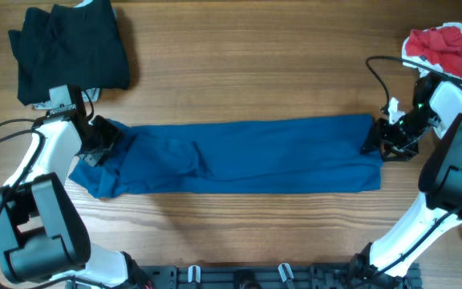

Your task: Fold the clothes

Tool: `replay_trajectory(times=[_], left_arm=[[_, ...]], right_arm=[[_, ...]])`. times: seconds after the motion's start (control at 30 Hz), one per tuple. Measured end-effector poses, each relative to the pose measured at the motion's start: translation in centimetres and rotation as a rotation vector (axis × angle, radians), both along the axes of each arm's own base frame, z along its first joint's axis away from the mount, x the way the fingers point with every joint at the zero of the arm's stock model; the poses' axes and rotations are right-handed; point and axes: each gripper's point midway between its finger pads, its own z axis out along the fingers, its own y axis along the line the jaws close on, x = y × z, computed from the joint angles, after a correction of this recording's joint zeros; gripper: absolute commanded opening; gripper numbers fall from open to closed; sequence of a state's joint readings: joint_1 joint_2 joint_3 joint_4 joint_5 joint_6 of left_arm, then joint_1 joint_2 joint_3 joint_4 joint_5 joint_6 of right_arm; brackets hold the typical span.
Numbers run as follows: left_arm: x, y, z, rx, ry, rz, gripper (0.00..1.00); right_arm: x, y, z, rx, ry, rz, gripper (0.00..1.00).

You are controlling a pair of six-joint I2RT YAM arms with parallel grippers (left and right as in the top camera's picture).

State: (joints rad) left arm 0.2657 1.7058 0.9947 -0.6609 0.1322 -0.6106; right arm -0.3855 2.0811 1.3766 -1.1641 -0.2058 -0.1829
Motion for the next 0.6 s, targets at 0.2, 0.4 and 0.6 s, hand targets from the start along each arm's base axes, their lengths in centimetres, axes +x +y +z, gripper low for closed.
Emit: replay_trajectory(times=[0.2, 0.4, 0.6], left_arm=[[0.0, -0.1, 0.3, -0.006, -0.008, -0.002, 0.59], [-0.4, -0.5, 0.2, -0.024, 0.007, -0.016, 0.52], [0.7, -0.4, 1.3, -0.015, -0.032, -0.058, 0.53]], right_arm=[[1.8, 2.7, -0.1, -0.050, -0.131, 0.130, 0.08], [2.3, 3.5, -0.4, -0.093, -0.112, 0.111, 0.04], [8.2, -3.1, 3.4, -0.303, -0.193, -0.090, 0.04]])
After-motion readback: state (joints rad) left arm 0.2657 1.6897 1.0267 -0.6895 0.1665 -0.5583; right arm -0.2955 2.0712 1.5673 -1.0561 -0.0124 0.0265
